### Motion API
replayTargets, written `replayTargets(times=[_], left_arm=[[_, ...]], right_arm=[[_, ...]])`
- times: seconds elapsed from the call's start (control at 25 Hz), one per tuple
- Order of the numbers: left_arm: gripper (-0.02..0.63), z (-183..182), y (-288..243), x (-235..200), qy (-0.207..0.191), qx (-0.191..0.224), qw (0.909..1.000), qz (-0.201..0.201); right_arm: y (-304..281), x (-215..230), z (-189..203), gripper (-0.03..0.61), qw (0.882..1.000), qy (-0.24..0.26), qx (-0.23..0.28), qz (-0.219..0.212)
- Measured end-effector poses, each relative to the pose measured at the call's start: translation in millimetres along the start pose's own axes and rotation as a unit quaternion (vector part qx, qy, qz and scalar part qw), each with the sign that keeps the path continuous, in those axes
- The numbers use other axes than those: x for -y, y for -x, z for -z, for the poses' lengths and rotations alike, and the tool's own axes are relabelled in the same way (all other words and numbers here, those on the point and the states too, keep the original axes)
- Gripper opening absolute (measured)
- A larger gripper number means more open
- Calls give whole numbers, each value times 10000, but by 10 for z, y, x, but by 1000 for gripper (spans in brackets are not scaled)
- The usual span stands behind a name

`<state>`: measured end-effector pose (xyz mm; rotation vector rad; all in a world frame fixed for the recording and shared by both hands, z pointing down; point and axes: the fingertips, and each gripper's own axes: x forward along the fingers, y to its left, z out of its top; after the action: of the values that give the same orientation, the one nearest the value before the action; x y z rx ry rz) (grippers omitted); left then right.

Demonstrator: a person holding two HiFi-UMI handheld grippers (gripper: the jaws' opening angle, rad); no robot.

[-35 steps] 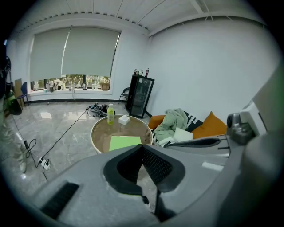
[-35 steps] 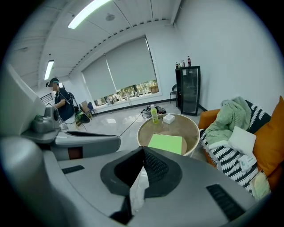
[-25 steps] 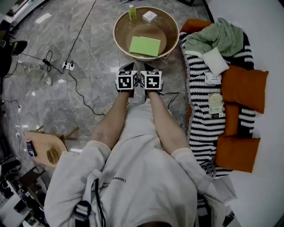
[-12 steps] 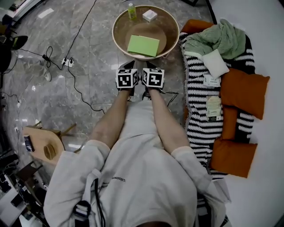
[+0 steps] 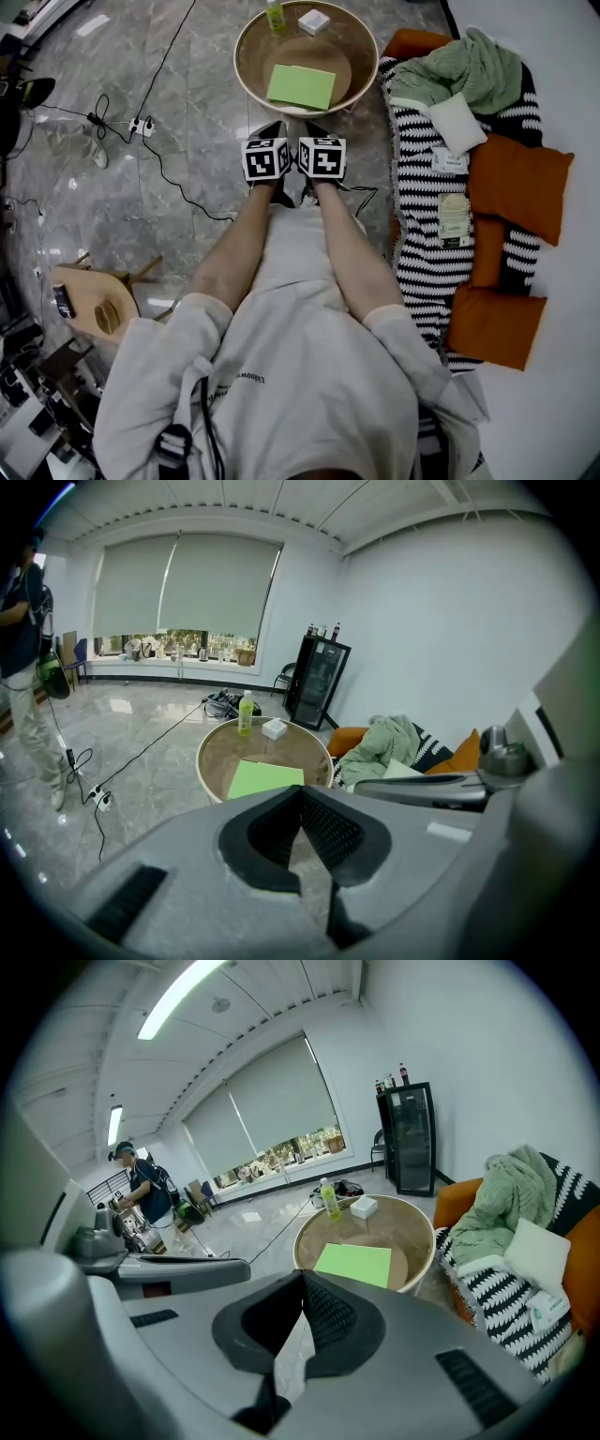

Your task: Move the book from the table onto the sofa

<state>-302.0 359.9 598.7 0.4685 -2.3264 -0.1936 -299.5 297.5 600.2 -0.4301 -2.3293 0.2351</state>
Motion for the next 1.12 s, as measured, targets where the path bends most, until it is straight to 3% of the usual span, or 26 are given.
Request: replayTargets(times=[0.24,0.48,0.76,1.12], left_arm=[[9,-21,-19,56,-291,-106,9995,40],[9,29,-44,52,-237,-178,9996,32],[9,-97,14,25,-351,50,9993,-110],[9,-96,136,-429,85,215,9978,-615]], right_arm=[[-37,34,1,6,9998,-214,-18,39],[-36,37,-6,6,9996,-287,4,7],[-53,26,-5,6,9996,-265,9,-50],[-255,-289,37,6,9989,-130,-156,-421]])
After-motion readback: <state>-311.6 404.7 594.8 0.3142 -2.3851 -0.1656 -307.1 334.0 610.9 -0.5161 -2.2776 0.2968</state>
